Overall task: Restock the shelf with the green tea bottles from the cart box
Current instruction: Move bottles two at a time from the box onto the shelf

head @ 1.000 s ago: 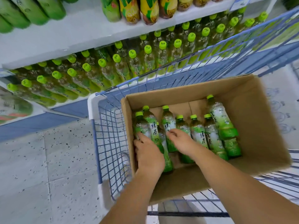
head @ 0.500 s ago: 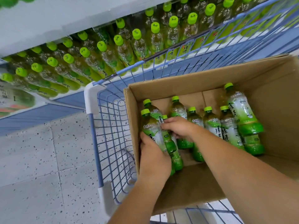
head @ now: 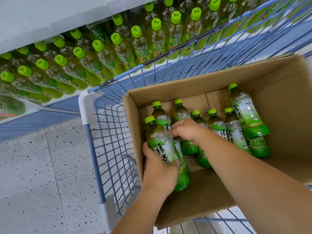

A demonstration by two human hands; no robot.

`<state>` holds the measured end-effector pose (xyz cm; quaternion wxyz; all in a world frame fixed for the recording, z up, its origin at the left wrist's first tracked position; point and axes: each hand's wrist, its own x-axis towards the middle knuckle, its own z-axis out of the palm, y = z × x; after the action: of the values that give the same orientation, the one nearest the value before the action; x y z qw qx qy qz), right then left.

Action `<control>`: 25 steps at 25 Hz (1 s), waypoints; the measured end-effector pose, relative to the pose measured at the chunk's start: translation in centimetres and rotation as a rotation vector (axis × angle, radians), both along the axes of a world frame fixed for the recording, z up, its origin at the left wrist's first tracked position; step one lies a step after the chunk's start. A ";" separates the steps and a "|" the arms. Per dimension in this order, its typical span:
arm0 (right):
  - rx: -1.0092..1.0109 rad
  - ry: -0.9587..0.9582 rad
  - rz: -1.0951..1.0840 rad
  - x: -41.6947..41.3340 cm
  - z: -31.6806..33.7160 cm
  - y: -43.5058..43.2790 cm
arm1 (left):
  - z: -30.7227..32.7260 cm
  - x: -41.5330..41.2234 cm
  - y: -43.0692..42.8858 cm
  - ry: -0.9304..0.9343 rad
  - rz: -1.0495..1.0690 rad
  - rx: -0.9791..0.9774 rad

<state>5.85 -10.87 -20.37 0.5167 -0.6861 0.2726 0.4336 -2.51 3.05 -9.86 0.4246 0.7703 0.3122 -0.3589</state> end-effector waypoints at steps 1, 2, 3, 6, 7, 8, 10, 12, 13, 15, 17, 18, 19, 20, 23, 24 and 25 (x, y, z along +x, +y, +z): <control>-0.010 -0.024 -0.039 -0.6 0.2 -0.7 | -0.1 0.2 0.1 0.016 0.019 -0.024; -0.010 -0.039 -0.077 -1.2 0.4 -1.5 | -0.4 0.3 0.2 0.028 0.018 -0.029; -0.006 -0.035 -0.130 -1.6 0.7 -2.5 | -0.6 0.5 0.2 0.035 0.008 -0.025; 0.070 -0.005 -0.342 -2.4 1.7 -5.5 | -1.5 0.9 0.1 0.049 0.052 -0.044; 0.068 -0.006 -0.369 -2.6 2.1 -6.3 | -1.5 1.0 -0.1 0.070 0.081 -0.058; 0.071 -0.001 -0.375 -2.8 2.4 -7.0 | -1.7 1.3 -0.3 0.086 0.085 -0.062; 0.101 0.014 -0.389 -3.3 2.7 -8.3 | -1.9 1.8 -0.9 0.093 0.060 -0.071; 0.136 0.059 -0.356 -3.9 3.1 -8.9 | -2.2 2.3 -1.8 0.105 0.027 -0.088; 0.145 0.079 -0.355 -4.3 3.1 -9.1 | -2.4 2.6 -2.2 0.109 0.028 -0.104; 0.152 0.102 -0.406 -5.1 3.3 -9.7 | -2.6 3.2 -2.8 0.106 0.027 -0.134; 0.200 0.099 -0.479 -5.7 4.0 -10.4 | -2.7 3.9 -3.3 0.101 0.009 -0.164; 0.235 0.104 -0.497 -6.0 4.4 -10.6 | -2.8 4.2 -3.3 0.101 0.009 -0.172; 0.245 0.097 -0.514 -6.2 4.6 -10.7 | -2.7 4.6 -3.4 0.087 0.010 -0.180; 0.254 0.076 -0.526 -6.4 5.2 -10.8 | -2.4 5.0 -3.6 0.072 0.012 -0.191; 0.237 -0.045 -0.626 -6.6 6.9 -10.3 | -2.4 5.7 -4.0 0.035 -0.019 -0.238; 0.236 -0.089 -0.660 -6.7 7.6 -9.8 | -2.3 5.9 -4.0 0.019 -0.022 -0.271; 0.239 -0.137 -0.690 -6.7 8.5 -9.2 | -2.0 6.0 -3.8 -0.006 -0.024 -0.300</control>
<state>-0.87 -20.10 -11.86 0.7259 -0.5163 0.4000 0.2155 3.47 -0.74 -11.90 0.5313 0.7031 0.2445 -0.4045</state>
